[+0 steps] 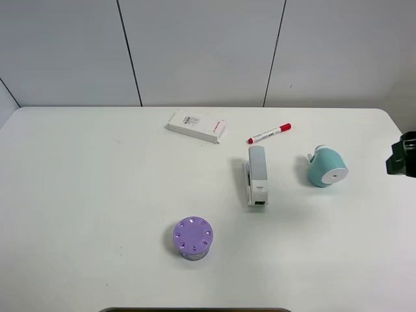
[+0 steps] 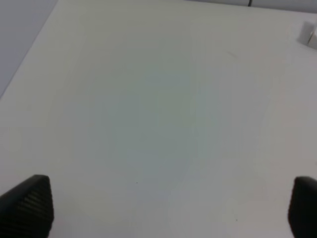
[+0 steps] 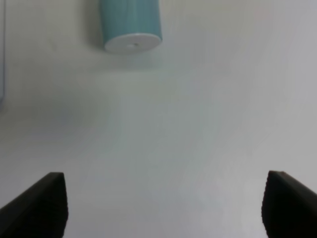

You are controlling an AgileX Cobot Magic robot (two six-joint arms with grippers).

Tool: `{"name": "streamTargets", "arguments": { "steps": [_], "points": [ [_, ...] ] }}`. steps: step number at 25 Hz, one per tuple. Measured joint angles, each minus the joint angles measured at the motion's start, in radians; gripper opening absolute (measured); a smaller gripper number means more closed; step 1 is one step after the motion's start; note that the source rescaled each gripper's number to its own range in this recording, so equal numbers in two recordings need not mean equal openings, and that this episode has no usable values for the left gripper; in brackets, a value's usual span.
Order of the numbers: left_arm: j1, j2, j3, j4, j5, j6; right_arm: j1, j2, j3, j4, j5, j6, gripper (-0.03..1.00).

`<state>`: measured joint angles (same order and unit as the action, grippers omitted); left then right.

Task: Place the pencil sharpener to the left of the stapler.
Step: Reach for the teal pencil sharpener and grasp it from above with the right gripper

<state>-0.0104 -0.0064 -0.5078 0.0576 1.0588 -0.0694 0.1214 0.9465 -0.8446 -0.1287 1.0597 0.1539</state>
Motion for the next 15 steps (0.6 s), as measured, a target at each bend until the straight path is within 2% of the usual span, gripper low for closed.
{"name": "streamTargets", "arguments": {
  "steps": [6,15],
  "points": [
    [0.0,0.0,0.0,0.0,0.0,0.0,0.0,0.05,-0.061,0.0,0.017,0.0,0.61],
    [0.0,0.0,0.0,0.0,0.0,0.0,0.0,0.214,-0.265,0.0,0.144,-0.03,0.61]
  ]
}}
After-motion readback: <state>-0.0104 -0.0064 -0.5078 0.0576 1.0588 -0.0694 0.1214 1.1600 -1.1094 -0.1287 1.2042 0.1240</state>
